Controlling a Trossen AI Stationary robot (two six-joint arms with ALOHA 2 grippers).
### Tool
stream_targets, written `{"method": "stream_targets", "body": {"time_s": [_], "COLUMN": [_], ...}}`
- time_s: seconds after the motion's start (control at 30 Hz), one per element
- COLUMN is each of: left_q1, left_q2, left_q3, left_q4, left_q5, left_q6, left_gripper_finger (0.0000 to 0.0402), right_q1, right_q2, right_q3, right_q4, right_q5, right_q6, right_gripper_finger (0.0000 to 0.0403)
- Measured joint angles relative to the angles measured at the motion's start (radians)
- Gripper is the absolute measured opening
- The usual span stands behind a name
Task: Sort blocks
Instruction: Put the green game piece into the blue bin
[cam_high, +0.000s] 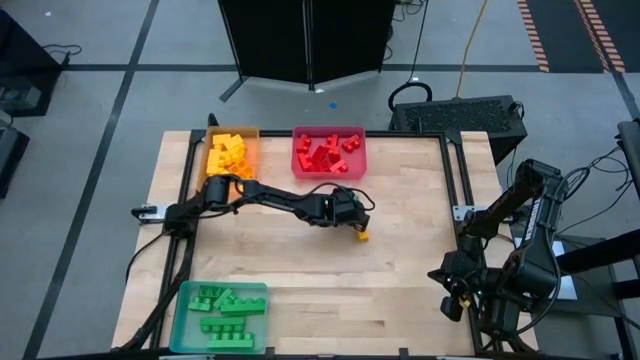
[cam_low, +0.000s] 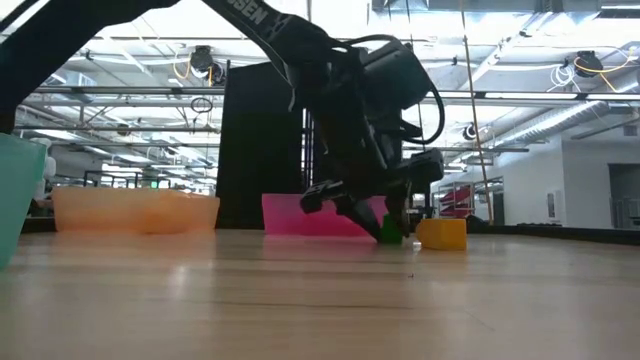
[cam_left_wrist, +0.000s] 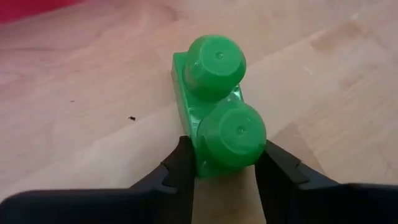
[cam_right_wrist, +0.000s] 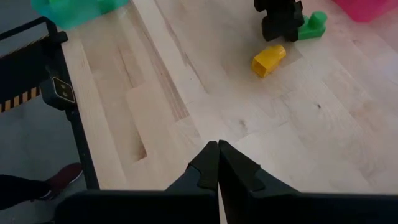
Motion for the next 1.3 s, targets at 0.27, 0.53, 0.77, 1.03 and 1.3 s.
{"method": "stream_targets", "body": {"time_s": [0.27,0.53,0.77,1.03,1.3], "left_q1": [-0.012,-0.117,-0.402,-0.785,-0.927], "left_q2": [-0.081,-0.387,-0.631,-0.677,-0.602], "left_q3": [-0.004,-0.003,-0.002,-0.044,-0.173], "left_q4": [-0.098,-0.489,-0.942,-0.962,-0.838], "left_q5": [0.072,0.061,0.063,0.050,0.176], "left_q6": [0.070,0.160,-0.045,-0.314,-0.422], "left_gripper_finger": [0.0118,0.0118,0.0118,0.0118,0.0118], "right_q1": [0.000,0.000,0.000,0.000,0.000], "right_q2": [0.000,0.000,0.000,0.000,0.000], "right_q3": [0.000,-0.008,-0.067,-0.083,-0.083], "right_q4": [0.000,0.000,0.004,0.007,0.043], "right_q5": [0.001,0.006,-0.008,-0.008,-0.007], "right_q6": [0.002,-0.014,0.007,0.029,0.023], "right_gripper_finger": [0.0000,0.0000,0.0000,0.0000,0.0000]}}
